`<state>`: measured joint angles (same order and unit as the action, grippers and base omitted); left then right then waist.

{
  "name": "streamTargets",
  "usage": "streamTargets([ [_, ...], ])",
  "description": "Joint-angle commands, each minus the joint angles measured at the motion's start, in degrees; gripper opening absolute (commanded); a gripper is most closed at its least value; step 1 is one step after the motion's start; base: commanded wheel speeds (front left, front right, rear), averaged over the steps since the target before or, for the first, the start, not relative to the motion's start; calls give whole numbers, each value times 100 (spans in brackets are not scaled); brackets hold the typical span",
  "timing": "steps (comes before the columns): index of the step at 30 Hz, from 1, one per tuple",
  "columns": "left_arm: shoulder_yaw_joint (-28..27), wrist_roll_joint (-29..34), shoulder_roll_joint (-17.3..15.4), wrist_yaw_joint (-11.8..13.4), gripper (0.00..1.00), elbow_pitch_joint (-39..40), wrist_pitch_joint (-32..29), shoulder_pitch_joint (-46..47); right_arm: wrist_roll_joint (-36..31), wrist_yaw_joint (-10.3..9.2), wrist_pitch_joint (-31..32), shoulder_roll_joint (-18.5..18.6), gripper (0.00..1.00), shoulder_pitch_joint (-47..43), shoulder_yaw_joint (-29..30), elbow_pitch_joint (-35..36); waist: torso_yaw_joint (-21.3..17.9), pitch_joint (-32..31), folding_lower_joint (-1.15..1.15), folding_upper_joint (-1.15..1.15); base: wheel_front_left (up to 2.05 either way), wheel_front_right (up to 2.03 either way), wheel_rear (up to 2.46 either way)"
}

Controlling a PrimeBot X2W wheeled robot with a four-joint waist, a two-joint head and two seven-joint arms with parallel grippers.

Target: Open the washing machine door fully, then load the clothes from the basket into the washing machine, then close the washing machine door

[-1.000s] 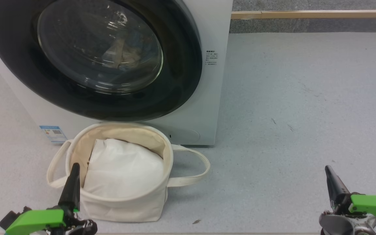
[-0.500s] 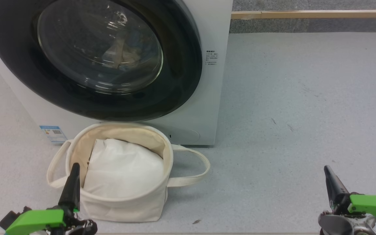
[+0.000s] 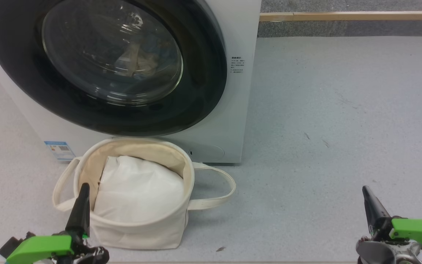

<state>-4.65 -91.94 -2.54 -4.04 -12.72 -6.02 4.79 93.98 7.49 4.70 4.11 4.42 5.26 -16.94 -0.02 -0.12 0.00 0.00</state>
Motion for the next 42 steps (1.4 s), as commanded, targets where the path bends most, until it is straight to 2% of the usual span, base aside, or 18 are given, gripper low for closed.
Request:
streamTargets([
  [1,-198,-17,-33,2,0,225,-44,127,48,0,-28,84,0,267,-134,224,0,0,0,0,0,0,0],
  [42,-198,-17,-33,2,0,225,-44,127,148,0,-119,169,0,258,-249,235,0,0,0,0,0,0,0],
])
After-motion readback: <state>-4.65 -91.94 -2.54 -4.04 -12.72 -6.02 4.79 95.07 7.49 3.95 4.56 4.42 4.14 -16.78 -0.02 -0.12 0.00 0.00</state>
